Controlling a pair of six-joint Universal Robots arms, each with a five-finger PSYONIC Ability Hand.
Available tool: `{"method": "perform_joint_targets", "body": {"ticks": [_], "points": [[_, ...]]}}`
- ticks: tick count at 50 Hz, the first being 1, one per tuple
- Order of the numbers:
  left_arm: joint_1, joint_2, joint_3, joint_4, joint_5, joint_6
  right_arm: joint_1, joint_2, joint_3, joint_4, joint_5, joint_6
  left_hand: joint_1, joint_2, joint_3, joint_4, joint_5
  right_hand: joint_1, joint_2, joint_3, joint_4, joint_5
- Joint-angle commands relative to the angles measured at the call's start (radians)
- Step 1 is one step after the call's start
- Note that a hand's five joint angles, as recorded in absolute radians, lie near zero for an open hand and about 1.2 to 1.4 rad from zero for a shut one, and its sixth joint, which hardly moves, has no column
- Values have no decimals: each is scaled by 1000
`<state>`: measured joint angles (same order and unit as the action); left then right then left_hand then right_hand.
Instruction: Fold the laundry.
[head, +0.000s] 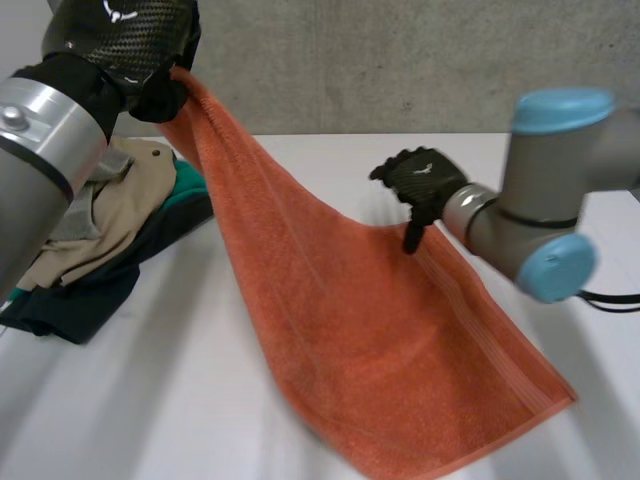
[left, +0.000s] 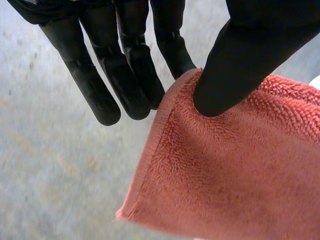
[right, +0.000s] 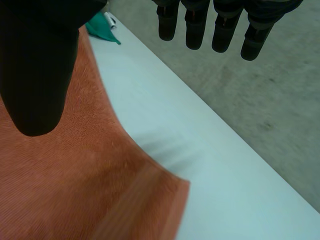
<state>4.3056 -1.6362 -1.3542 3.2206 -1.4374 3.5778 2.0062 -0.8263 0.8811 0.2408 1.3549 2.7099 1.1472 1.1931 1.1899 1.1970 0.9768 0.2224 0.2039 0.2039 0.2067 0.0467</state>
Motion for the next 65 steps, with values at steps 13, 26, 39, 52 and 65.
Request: {"method": "perform_joint_targets", "body": {"ticks": [13, 26, 39, 52, 65], "points": [[54, 57, -2, 37, 58, 130, -4, 324, -497, -259, 335, -32, 249, 203, 206, 199, 245, 1174, 1192, 1192, 1190, 1175], [94, -197, 290, 183, -92, 197, -115, -145, -50, -827, 221, -29, 249, 203, 206, 199, 245, 1174, 1192, 1192, 1190, 1175], [62, -177, -155, 200, -55, 194, -159, -214, 327, -551, 133, 4, 249, 203, 206, 199, 245, 1174, 1192, 1192, 1190, 1175], [68, -317, -448, 412, -29, 226, -190, -105, 529, -427, 38, -75, 249, 203, 206, 199, 245, 1066, 1084, 1084, 1082, 1067], [94, -356, -419, 383, -29, 194, -314, -50, 437, -270, 27, 171, 249, 203, 206, 199, 245, 487, 505, 505, 502, 488]]}}
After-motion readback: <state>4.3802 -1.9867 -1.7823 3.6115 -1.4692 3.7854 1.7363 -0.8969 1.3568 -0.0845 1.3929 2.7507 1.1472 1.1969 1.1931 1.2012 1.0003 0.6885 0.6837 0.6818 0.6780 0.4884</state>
